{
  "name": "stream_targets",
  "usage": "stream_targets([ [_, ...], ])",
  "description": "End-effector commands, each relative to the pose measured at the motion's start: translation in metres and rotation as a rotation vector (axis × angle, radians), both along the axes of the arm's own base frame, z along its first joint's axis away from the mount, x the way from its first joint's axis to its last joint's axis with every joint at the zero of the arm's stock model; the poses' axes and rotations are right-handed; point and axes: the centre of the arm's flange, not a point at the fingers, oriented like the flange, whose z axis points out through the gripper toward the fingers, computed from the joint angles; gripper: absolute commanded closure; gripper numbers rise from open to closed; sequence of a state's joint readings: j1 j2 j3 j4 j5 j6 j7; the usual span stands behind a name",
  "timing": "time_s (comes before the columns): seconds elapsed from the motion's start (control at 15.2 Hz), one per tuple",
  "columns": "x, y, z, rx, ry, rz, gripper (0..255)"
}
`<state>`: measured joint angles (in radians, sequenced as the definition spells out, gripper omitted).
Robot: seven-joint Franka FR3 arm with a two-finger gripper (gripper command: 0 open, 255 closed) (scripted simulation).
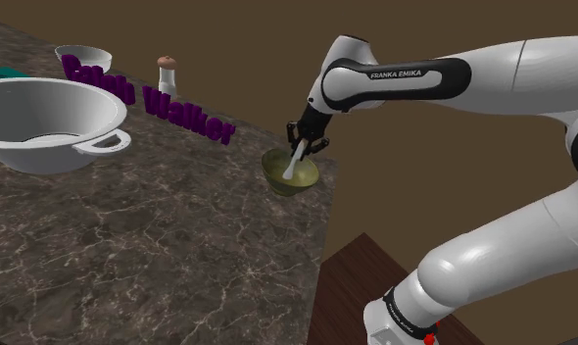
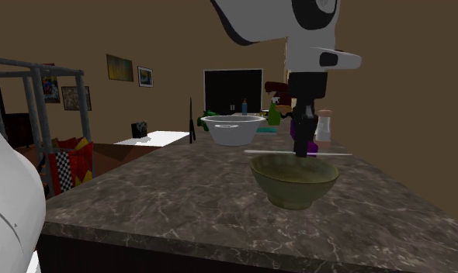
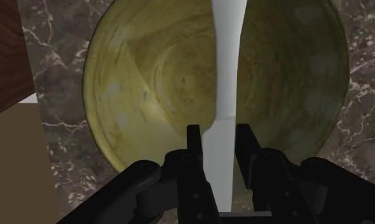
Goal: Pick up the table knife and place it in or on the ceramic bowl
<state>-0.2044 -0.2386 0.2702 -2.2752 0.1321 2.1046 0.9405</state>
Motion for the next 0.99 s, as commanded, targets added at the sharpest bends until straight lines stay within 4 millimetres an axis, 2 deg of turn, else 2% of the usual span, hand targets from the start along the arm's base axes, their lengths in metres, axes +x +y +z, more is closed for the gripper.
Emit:
stream_targets([
  [0.0,-0.0003,0.0008,-0.01,0.0,-0.001,0.0,255],
  [0.07,-0.0003,0.0008,-0.0156,0.0,-0.001,0.0,255],
  [0.59,-0.0003,0.0008,-0.0156,0.0,0.0,0.0,255],
  [0.66,-0.0003,0.0008,-0.0156,0.0,0.0,0.0,0],
  [0.92,-0.0003,0.0008,-0.0156,0.0,0.0,0.0,0],
])
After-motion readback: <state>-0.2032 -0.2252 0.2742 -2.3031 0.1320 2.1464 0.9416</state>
